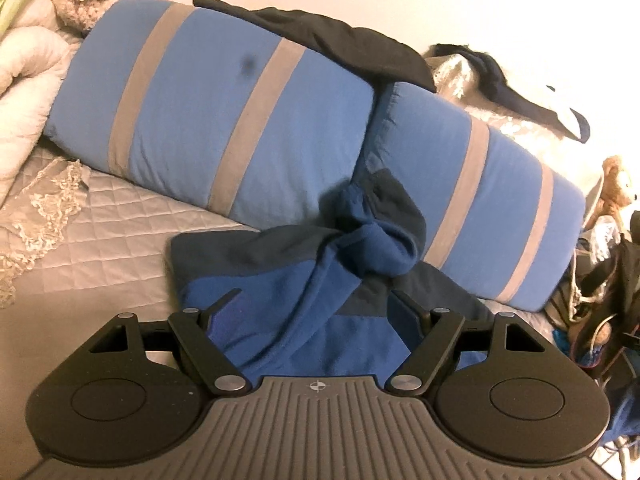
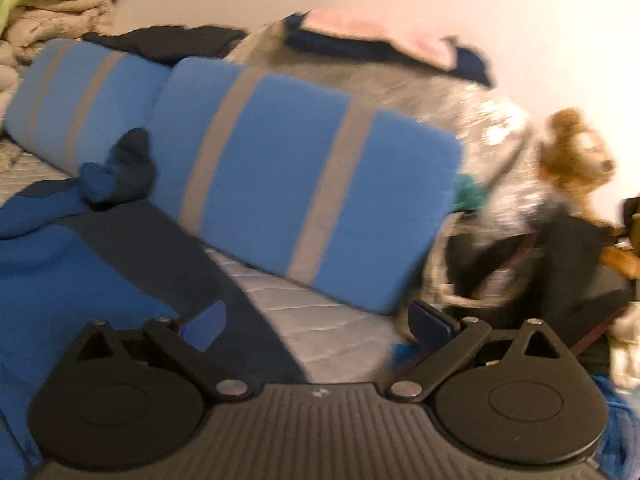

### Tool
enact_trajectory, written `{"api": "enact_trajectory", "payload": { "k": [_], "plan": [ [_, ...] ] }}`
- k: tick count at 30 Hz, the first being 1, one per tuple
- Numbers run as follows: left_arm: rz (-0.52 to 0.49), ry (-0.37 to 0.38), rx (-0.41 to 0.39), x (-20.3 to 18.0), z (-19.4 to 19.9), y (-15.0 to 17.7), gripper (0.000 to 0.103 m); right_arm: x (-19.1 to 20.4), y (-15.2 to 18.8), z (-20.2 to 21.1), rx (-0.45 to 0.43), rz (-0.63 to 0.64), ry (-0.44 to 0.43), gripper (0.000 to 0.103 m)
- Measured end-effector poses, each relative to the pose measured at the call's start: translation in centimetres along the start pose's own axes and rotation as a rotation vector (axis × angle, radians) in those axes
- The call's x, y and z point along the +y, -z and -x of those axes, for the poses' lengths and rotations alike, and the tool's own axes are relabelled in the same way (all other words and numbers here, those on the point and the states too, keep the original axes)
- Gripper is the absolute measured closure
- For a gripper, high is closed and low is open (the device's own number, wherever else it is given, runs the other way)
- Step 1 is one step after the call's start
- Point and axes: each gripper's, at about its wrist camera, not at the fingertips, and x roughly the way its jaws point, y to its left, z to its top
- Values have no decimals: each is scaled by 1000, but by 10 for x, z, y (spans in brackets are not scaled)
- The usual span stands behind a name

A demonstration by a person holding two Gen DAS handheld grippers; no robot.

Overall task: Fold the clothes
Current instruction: 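Release the sleeve with the right gripper and pull back, then move both grippers over the fleece toward the navy cuff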

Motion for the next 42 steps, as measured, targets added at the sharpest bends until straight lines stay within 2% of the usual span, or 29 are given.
{"api": "enact_trajectory", "payload": {
  "k": [4, 6, 8, 14, 20, 24, 25, 26, 27, 28, 29, 30, 32, 38, 41, 42],
  "plan": [
    [22, 26, 13, 3, -8, 10, 26, 13, -10, -52, 70, -6, -82, 5],
    [40, 52, 16, 3, -12, 17, 26, 17, -10, -77, 102, -17, -97, 10],
    [53, 78, 13, 4, -16, 23, 26, 20, -10, -102, 135, -28, -113, 20],
    [76, 114, -4, 9, -20, 28, 26, 29, -7, -171, 234, -50, -149, 34],
    [115, 105, 12, 14, -25, 28, 26, 23, 11, -220, 300, -118, -131, 38],
    [127, 104, 32, 16, -29, 28, 26, 18, 19, -235, 318, -171, -166, 39],
    [126, 104, 35, 16, -29, 28, 26, 19, 20, -238, 326, -182, -185, 44],
    [125, 104, 37, 16, -30, 29, 26, 20, 22, -241, 333, -190, -200, 55],
    [123, 103, 39, 16, -30, 29, 26, 22, 24, -242, 339, -185, -200, 62],
    [122, 104, 40, 16, -30, 29, 26, 24, 23, -242, 341, -174, -192, 69],
    [122, 103, 40, 16, -31, 29, 26, 26, 23, -242, 343, -163, -183, 86],
    [123, 103, 41, 16, -31, 29, 26, 27, 22, -242, 345, -156, -176, 98],
    [125, 102, 43, 16, -31, 29, 26, 25, 16, -240, 348, -152, -170, 100],
    [122, 107, 31, 16, -30, 30, 26, 30, -7, -238, 313, -44, -61, 101],
    [122, 107, 25, 16, -29, 29, 26, 35, -13, -245, 312, -11, 21, 103],
    [124, 107, 20, 16, -28, 29, 26, 37, -12, -250, 323, 18, 90, 103]
  ]
}}
